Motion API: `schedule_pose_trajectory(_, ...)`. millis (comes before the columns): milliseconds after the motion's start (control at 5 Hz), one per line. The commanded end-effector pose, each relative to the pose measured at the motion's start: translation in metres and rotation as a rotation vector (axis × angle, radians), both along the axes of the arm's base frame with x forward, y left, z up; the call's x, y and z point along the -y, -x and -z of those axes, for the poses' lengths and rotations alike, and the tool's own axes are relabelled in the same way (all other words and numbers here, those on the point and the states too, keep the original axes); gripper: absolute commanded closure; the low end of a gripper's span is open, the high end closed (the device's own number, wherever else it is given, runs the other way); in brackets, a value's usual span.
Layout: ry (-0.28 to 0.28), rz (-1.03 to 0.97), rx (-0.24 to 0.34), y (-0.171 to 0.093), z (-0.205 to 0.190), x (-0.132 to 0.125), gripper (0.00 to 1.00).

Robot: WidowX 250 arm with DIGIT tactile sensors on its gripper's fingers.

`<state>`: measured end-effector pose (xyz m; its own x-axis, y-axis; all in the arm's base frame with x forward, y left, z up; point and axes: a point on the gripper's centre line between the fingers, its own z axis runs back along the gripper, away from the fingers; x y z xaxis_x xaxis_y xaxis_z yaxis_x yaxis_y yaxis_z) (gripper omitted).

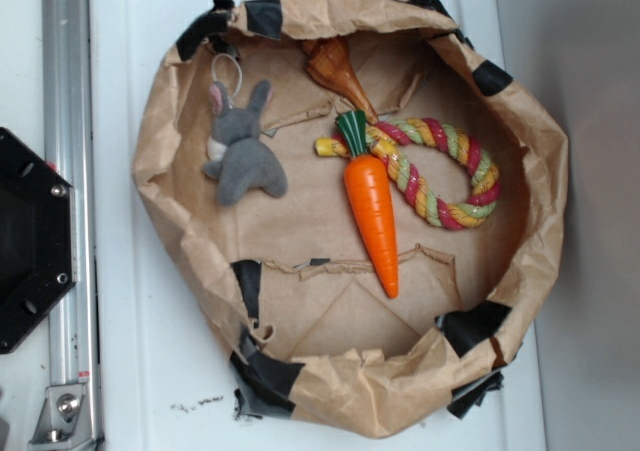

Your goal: Grab the gray animal.

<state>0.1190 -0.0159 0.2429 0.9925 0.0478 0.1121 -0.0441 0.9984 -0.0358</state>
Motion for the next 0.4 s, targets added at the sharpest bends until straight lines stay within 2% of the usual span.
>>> schedule_pose_trajectory(0, 0.000, 0.000, 0.000, 0.000, 0.000, 0.000, 0.00)
schedule_pose_trajectory(200, -0.074, -0.130, 0.070, -0.050, 0.028, -0.010, 0.00)
